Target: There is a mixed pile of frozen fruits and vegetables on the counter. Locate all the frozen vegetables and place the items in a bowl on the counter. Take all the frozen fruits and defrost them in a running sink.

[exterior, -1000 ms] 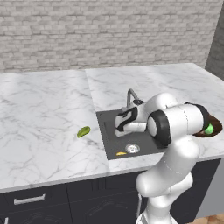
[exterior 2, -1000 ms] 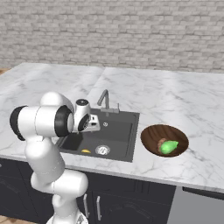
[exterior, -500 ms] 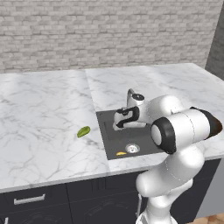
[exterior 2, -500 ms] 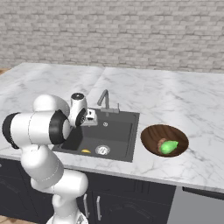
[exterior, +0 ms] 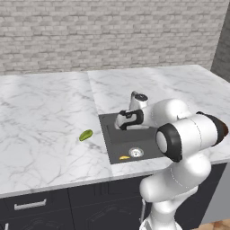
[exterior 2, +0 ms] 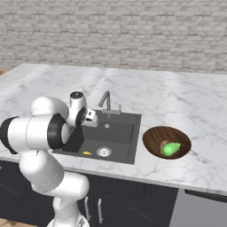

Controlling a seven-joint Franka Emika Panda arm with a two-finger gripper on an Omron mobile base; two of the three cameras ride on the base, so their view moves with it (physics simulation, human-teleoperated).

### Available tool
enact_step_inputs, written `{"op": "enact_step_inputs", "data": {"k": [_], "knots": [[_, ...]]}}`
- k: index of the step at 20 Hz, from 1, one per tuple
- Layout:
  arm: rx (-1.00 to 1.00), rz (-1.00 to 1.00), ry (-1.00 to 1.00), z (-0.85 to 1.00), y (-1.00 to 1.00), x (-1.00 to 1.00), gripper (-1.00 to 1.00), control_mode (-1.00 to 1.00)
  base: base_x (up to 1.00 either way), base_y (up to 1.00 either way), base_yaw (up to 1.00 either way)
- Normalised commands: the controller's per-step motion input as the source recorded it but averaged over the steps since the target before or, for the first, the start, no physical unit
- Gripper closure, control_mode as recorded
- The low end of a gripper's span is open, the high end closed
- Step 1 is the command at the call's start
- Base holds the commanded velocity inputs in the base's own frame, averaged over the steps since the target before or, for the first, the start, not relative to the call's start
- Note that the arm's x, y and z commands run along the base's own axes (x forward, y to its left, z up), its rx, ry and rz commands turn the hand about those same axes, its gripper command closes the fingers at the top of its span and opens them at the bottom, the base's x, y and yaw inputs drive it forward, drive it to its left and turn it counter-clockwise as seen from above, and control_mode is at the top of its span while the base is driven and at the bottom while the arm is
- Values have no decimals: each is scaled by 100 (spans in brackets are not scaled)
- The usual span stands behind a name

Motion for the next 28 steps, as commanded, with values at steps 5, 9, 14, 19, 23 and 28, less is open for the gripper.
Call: {"op": "enact_step_inputs", "data": {"k": [5, 9, 14, 19, 23, 28], "knots": [[4, -17, 0, 1, 9, 2, -100, -100, 0, 0, 0], [2, -15, 2, 5, 9, 5, -100, -100, 0, 0, 0], [3, -12, 7, 16, 19, 1, -100, -100, 0, 0, 0], [5, -8, 11, 20, 21, 0, -100, -100, 0, 0, 0], [1, -9, 15, 12, 22, 0, -100, -100, 0, 0, 0], [-2, -8, 12, 1, 26, 4, -100, -100, 0, 0, 0]]}}
